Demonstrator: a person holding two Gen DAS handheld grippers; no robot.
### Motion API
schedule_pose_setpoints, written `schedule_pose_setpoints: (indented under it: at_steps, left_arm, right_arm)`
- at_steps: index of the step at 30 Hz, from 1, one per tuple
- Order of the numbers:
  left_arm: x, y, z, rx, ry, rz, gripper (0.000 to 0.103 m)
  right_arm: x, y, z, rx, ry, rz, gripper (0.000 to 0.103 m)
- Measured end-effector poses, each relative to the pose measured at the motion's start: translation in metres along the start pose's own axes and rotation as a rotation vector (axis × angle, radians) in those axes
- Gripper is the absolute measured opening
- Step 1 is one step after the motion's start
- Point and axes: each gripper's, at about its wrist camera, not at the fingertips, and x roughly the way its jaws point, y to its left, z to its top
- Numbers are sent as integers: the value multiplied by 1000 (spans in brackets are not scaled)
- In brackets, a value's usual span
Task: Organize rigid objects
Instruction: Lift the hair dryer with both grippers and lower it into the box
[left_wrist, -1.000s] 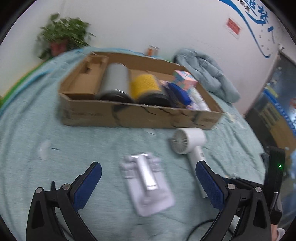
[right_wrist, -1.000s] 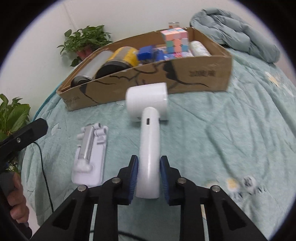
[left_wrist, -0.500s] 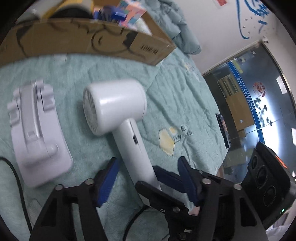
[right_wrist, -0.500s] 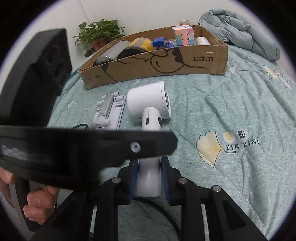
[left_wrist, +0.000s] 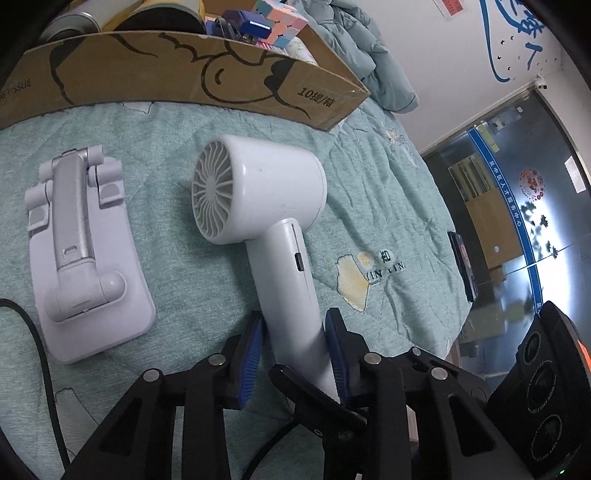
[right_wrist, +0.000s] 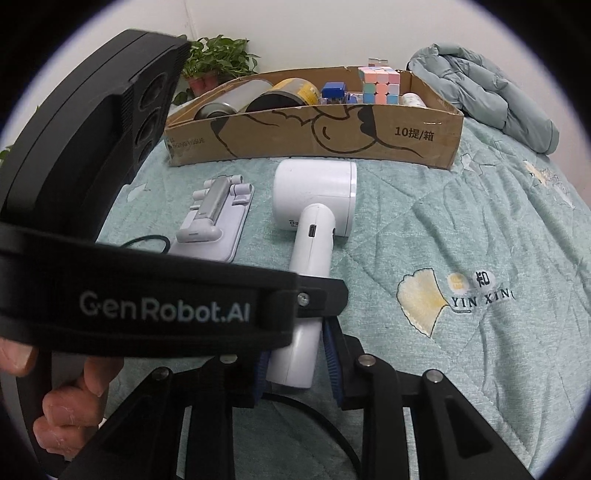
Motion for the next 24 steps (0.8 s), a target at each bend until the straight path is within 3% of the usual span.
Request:
schedule_pose_setpoints:
  at_steps: [12,19,24]
  left_arm:
    - [-37,-23,37,63,-112,-3,30]
    - [-48,-36,89,98,-149,-23,30]
    - [-42,-39,144,96,-128,-55,30]
  right_arm:
    - [-19,-2,33,-39,-132,-44,26]
    - [-21,-13,76,-42,-186,-54,26]
    - [-16,-32,114,-11,-185,-56,26]
